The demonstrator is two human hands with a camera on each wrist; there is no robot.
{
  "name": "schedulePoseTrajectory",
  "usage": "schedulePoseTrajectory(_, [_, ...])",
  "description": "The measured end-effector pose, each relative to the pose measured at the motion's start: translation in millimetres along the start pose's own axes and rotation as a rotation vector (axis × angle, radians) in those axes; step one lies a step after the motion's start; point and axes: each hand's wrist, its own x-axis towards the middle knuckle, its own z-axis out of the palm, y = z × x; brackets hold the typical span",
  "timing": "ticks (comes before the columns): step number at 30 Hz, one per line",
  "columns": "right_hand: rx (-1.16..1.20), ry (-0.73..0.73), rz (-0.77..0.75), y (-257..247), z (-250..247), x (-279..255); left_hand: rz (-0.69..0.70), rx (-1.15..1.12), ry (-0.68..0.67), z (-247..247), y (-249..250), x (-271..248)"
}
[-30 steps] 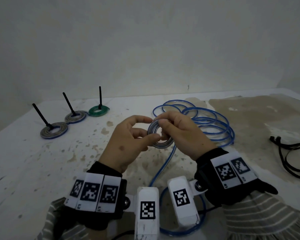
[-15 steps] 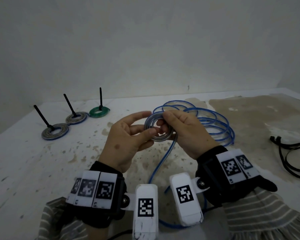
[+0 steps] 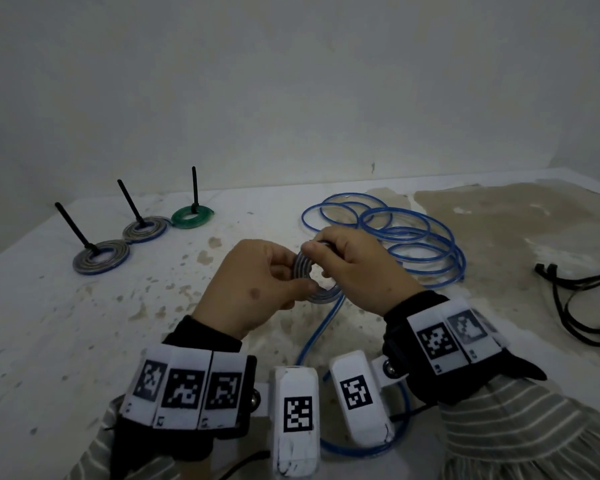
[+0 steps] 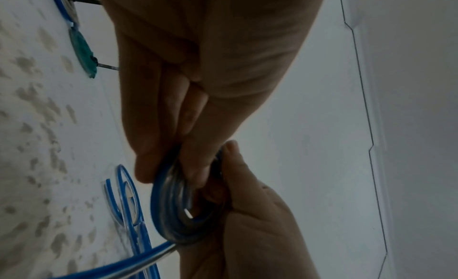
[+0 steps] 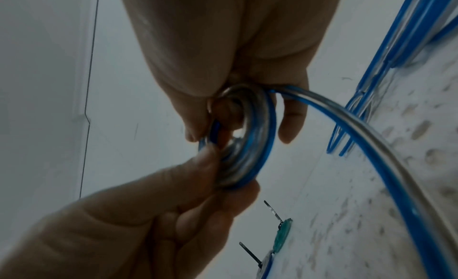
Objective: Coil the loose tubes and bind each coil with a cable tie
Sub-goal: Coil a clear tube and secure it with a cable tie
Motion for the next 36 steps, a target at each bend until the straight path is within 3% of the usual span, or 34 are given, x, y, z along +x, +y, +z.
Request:
schedulePoseTrajectory(2, [0.042,0.035,-0.019,-1.0,2.6,-0.2,0.0,-0.016,0.024,-1.1,-1.7,1.0])
schedulePoseTrajectory(5, [0.323,0.124,0.024,-3.6,3.2,1.7,-0.066,-0.235,0.085,-1.6,-3.3,2.1])
schedulePoseTrajectory(10, [0.525,0.101,0.04,-3.4,3.7,5.0,-0.139,-0.599,0.198,-0.1,-5.2,6.5])
schedulePoseTrajectory(12, [0.597,0.117,0.003,-2.3,2.9,6.6,-0.163,-0.666,0.174,2.2,-4.7,7.0])
schedulePoseTrajectory(17, [0.518,0.177,-0.048,6.8,-2.8,7.0,-0.206,-0.492,-0.022,12.4,-3.2,1.5])
schedulePoseTrajectory(23, [0.121,0.125,-0.127,4.2,-7.1,2.6,-0.04,-0.255,0.144,-6.0,-3.3,3.5])
schedulePoseTrajectory(27, [0.036,0.096,-0.141,1.7,-3.2,1.1,-0.015,-0.086,0.076,-11.6,-2.9,0.9])
schedulePoseTrajectory(29, [0.045,0.089,-0.134,0.7,-1.4,0.6,-0.012,-0.059,0.045,-10.5,-3.6,0.3])
schedulePoseTrajectory(32, [0.213,0.123,-0.109,-2.6,-1.8,0.8,0.004,-0.118,0.108,-7.8,-6.0,2.7])
schedulePoseTrajectory(36, [0.496,0.109,0.021,-3.9,-1.5,1.8,-0.072,-0.456,0.222,-1.2,-5.8,6.5])
